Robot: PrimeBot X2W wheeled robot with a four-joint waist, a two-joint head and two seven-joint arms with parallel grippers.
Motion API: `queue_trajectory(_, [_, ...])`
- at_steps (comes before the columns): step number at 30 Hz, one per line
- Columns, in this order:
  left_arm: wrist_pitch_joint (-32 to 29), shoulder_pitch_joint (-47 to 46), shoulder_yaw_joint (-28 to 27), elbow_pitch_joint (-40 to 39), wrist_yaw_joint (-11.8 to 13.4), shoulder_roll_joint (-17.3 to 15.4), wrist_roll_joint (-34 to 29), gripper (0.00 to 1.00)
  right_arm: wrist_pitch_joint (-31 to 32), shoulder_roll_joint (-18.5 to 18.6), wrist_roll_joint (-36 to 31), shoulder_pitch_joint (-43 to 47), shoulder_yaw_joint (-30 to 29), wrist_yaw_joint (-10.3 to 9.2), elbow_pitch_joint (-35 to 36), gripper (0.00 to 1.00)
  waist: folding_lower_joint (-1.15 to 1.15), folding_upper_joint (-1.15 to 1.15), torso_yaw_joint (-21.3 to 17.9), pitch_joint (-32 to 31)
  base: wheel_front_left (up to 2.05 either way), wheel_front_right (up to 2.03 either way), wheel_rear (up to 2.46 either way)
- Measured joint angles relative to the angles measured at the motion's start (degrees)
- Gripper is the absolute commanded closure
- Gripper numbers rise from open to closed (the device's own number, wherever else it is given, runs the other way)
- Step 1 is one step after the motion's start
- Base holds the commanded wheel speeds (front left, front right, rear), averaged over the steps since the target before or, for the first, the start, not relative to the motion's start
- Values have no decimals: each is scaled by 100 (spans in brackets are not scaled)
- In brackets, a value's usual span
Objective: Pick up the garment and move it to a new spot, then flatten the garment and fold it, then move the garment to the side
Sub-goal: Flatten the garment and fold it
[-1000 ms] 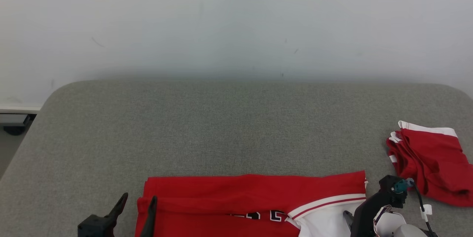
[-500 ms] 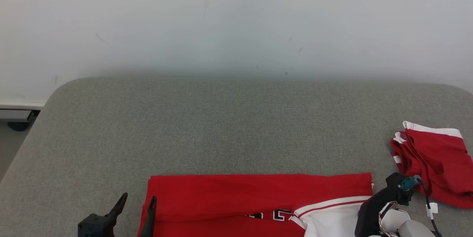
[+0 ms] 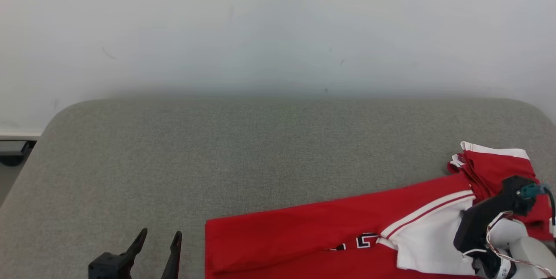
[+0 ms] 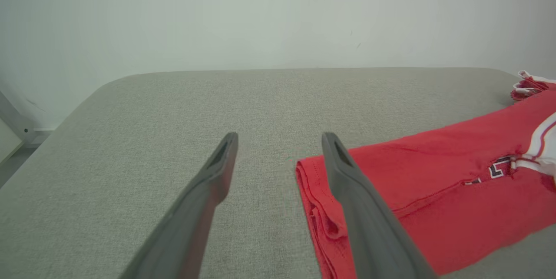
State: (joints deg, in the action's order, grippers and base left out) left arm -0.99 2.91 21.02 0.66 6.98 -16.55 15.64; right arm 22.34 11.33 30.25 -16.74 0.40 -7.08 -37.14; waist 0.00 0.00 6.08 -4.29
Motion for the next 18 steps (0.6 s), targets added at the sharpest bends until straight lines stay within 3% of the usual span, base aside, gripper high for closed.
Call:
queue_trajectory(10, [0,10,16,2,0,13,7,0,20,131,-222,167,98,-5,742,100,0,0,-82,-69,0,0,0])
queue_trajectory(18, [-1,16,33,7,0,16,9,0,401,-276,-357,242,822,89,1512,100,0,0,-97,-99,0,0,0])
